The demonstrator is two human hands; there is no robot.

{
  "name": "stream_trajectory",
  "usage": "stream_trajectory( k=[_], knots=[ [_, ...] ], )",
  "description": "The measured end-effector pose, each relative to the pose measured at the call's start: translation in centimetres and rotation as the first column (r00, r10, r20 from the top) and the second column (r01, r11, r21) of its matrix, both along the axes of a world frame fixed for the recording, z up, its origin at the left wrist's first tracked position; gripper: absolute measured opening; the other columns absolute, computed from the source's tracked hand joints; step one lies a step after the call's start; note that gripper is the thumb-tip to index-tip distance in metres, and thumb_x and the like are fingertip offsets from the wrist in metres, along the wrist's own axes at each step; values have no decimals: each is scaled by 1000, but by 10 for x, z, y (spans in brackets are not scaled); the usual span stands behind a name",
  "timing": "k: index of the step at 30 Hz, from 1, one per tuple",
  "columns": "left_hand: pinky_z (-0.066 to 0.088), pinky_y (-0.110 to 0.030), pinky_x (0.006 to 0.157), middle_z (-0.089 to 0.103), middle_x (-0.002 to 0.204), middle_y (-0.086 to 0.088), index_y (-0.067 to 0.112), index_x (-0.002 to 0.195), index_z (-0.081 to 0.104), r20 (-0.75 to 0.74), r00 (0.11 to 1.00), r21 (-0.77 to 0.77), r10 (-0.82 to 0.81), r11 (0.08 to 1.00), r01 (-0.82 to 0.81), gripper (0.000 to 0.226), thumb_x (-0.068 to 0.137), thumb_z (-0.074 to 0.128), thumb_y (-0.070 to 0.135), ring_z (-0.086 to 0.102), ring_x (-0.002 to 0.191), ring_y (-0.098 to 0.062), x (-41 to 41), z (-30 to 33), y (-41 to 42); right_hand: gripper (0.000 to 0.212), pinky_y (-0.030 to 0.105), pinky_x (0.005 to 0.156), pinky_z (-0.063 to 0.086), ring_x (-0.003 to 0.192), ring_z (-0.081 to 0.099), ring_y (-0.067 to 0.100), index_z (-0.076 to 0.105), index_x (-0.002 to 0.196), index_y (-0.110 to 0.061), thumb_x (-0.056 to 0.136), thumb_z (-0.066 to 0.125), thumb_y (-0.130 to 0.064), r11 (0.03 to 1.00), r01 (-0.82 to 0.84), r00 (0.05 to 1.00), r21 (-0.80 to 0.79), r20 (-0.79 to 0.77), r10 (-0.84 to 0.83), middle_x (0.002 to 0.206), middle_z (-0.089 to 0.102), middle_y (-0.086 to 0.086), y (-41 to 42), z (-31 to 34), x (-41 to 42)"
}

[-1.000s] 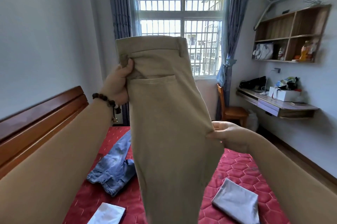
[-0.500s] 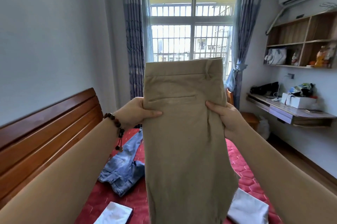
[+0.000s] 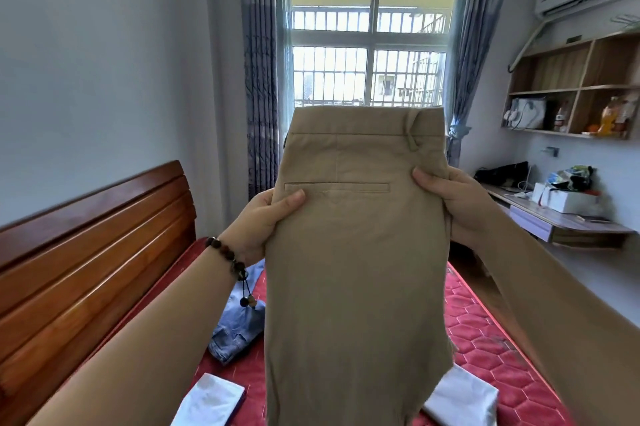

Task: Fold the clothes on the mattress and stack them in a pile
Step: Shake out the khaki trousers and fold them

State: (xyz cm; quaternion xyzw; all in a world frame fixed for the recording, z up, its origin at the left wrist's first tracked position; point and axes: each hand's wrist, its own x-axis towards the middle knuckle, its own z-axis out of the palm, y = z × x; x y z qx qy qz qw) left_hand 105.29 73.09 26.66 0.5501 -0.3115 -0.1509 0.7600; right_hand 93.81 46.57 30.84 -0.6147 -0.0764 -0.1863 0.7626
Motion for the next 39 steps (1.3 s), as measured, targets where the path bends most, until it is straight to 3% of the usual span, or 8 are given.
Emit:
stream_trajectory(
  k=[3,8,12,18,23,28,34,39],
  knots=[
    [58,-33,76,67,118,-12,13,109,73,-104,992,-46,-69,997,64,50,78,64,51,68,103,-24,-6,9,-7,43,39,83,58,94,69,27,61,120,2,80,64,-14,1000,0,999,0,-49,0,113,69,17,-4,-15,3],
    [56,-39,88,67,108,-17,-2,117,59,-55,998,-155,-9,988,0,39,82,61,14,66,94,-26,-2,-9,-23,40,38,81,58,100,68,30,64,117,-2,78,67,-11,997,-41,993,-58,-117,34,115,69,17,-27,-42,4],
    [58,-35,81,71,105,-15,2,111,63,-80,996,-160,-42,987,29,33,82,62,18,69,92,-23,14,-33,-42,30,32,72,58,94,70,26,74,101,-11,76,74,-27,997,13,995,-79,-98,-20,109,71,14,-43,-58,21],
    [58,-28,75,74,89,-6,6,92,71,24,979,-55,200,979,-199,14,82,69,16,68,80,-16,64,-76,-94,33,28,68,57,82,71,18,71,99,-8,71,78,-24,956,200,967,-216,-116,-229,94,75,7,-78,-106,75],
    [45,-17,60,63,62,19,25,73,61,291,838,60,461,866,-497,22,87,68,10,52,59,4,141,-141,-140,13,5,67,43,76,62,-4,63,94,-23,85,71,-25,649,447,844,-615,51,-533,84,68,-12,-107,-170,152],
    [28,-23,50,49,62,12,15,85,48,557,618,173,554,651,-739,22,95,56,34,43,53,-5,248,-222,-188,28,10,50,36,55,48,2,43,88,-16,90,63,-35,366,594,701,-717,238,-673,63,49,-11,-133,-254,255],
    [33,-32,56,56,67,-4,6,105,49,653,613,351,445,539,-765,38,98,43,43,52,58,-28,373,-304,-239,35,28,47,31,49,46,21,38,87,-12,92,55,-42,265,524,649,-810,178,-740,57,46,-4,-179,-340,372],
    [33,-34,57,63,70,-13,3,105,51,646,654,457,395,486,-745,39,98,45,42,60,65,-37,455,-372,-289,34,31,52,36,52,48,25,42,92,-8,93,55,-40,293,450,641,-844,77,-764,59,47,-5,-221,-403,448]
  ],
)
